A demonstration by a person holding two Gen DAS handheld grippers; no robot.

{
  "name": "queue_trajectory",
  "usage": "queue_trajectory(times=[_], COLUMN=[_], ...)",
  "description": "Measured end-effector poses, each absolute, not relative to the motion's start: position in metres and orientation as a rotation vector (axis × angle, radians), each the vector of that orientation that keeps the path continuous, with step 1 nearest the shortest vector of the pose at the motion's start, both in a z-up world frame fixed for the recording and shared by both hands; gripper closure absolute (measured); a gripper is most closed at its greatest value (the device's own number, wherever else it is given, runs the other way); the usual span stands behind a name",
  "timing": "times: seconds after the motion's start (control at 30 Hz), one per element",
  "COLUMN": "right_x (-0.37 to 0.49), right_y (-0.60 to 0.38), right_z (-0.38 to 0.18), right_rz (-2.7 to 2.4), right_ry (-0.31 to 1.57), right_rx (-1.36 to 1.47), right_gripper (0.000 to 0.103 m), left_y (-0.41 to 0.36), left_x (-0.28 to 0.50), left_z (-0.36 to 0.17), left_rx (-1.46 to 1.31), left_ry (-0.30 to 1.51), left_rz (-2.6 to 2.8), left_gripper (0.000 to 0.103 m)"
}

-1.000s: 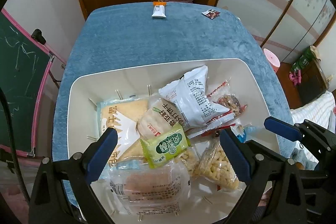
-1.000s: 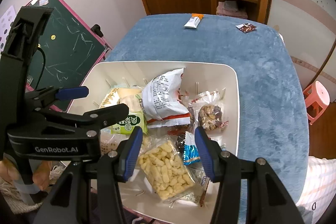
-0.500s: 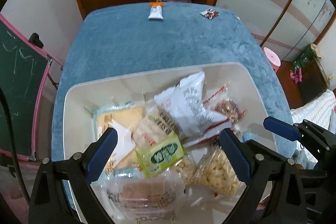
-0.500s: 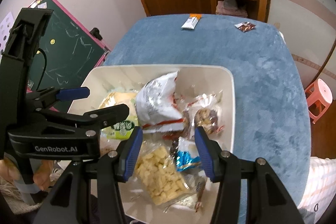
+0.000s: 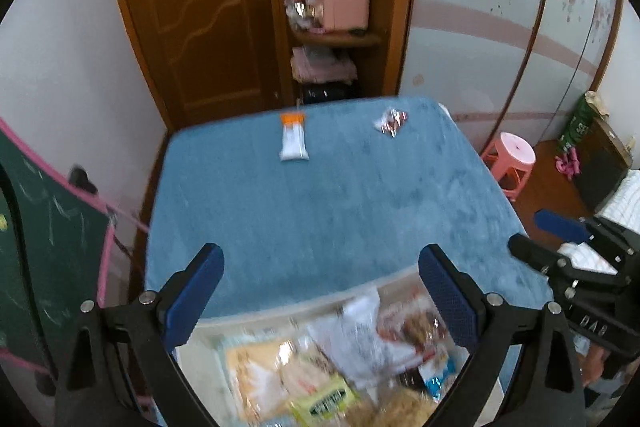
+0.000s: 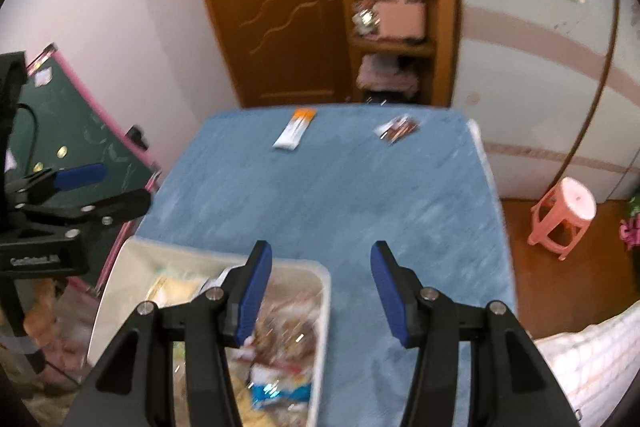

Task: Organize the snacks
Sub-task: 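Move both grippers from the tray toward the orange bar and brown wrapper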

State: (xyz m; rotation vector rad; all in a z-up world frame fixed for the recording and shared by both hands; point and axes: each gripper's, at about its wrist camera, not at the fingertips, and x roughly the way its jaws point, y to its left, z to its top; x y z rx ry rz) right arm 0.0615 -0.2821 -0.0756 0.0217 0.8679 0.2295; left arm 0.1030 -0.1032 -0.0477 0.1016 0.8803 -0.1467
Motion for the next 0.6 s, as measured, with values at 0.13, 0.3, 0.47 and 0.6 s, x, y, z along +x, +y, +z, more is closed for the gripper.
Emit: queue_trajectory(times=[0.13, 0.3, 0.47, 0.6], right_x=[0.082, 0.111, 0.143, 0.171], right_y=[-0.294, -0.304, -0.307, -0.315], right_z=[-0.054, -0.036, -0.019, -0.005], right_rz=[0.188, 0.175, 0.154, 0.123], right_ry=[0.811, 0.781, 0.767, 0.744], right_rx=[0.005, 0.012, -0.008, 0.002], right_gripper=[0.051, 0.051, 0.051, 0.051], left_y=[-0.109, -0.115, -0.121, -0.128], left_x=[0.128, 0.16, 0.199, 0.234], left_z=[-0.028, -0.013, 0.008, 0.02], left_rx=[0.096, 0.094, 0.11, 0.149], left_ry=[0.863, 0.873, 0.834, 0.808], left_rz=[-0.147, -0.15, -0.134, -0.067], left_gripper=[0.005, 0.005, 0.005, 0.005])
